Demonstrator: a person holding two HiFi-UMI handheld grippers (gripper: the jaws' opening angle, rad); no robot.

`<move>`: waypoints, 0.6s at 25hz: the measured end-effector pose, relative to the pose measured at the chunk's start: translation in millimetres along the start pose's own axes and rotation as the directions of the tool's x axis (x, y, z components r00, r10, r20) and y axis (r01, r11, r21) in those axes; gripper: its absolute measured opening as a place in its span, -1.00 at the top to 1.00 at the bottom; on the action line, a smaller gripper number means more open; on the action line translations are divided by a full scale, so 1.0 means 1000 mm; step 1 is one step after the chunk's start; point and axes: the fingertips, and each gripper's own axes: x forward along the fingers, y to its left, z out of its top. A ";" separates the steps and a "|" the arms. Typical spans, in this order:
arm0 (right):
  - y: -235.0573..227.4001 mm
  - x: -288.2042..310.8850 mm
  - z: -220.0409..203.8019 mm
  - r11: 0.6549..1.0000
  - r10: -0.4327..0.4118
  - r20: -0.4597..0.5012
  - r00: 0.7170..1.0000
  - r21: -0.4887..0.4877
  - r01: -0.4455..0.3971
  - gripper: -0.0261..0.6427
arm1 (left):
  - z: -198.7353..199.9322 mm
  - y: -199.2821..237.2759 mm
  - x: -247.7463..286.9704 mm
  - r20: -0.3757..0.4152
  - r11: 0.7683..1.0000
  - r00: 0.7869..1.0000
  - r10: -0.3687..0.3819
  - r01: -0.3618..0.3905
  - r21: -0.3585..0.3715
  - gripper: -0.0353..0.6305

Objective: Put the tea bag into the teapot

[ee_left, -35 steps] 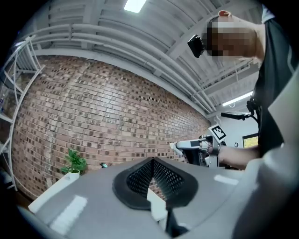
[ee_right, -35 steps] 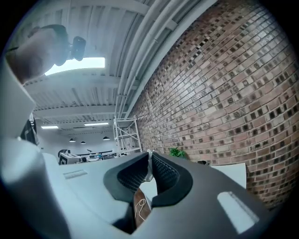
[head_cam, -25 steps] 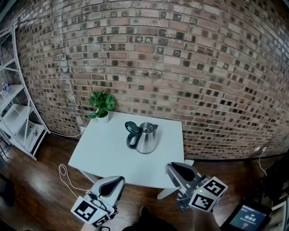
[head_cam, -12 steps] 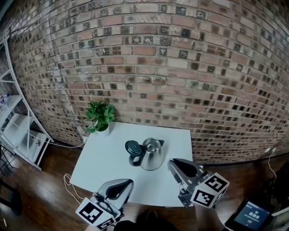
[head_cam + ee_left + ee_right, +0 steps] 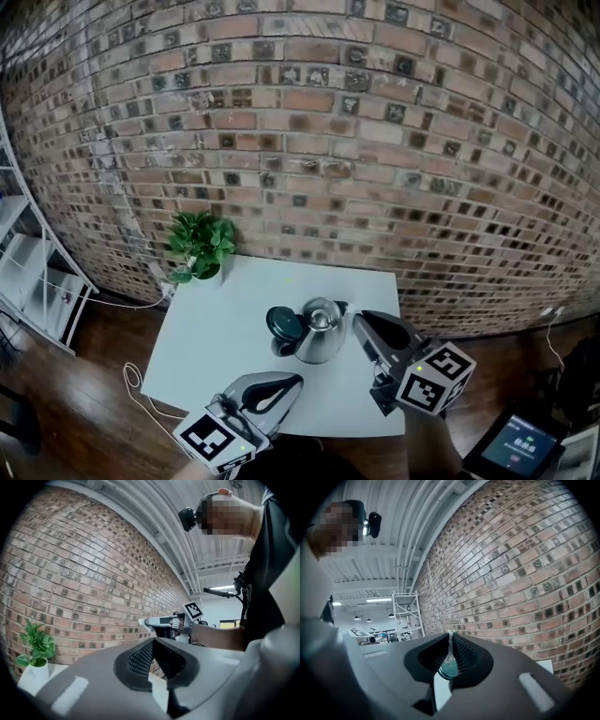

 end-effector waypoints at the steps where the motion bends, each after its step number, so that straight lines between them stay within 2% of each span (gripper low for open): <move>1: -0.002 0.004 0.002 1.000 -0.012 -0.001 1.000 -0.007 0.012 0.84 | 0.000 0.001 0.001 0.001 1.000 1.000 -0.016 0.016 0.004 0.89; 5: -0.013 0.022 0.000 1.000 -0.026 -0.021 0.999 -0.008 0.026 0.85 | -0.001 0.005 0.003 0.014 0.999 0.999 -0.042 0.042 -0.022 0.89; 10: -0.048 0.049 -0.036 0.998 -0.058 -0.141 0.988 -0.005 0.058 0.84 | -0.003 -0.006 0.010 -0.007 0.996 0.996 -0.085 0.085 -0.007 0.89; 15: -0.076 0.081 -0.085 0.995 -0.077 -0.340 0.937 -0.081 0.053 0.84 | 0.003 -0.008 0.013 0.007 0.996 0.996 -0.084 0.084 0.023 0.89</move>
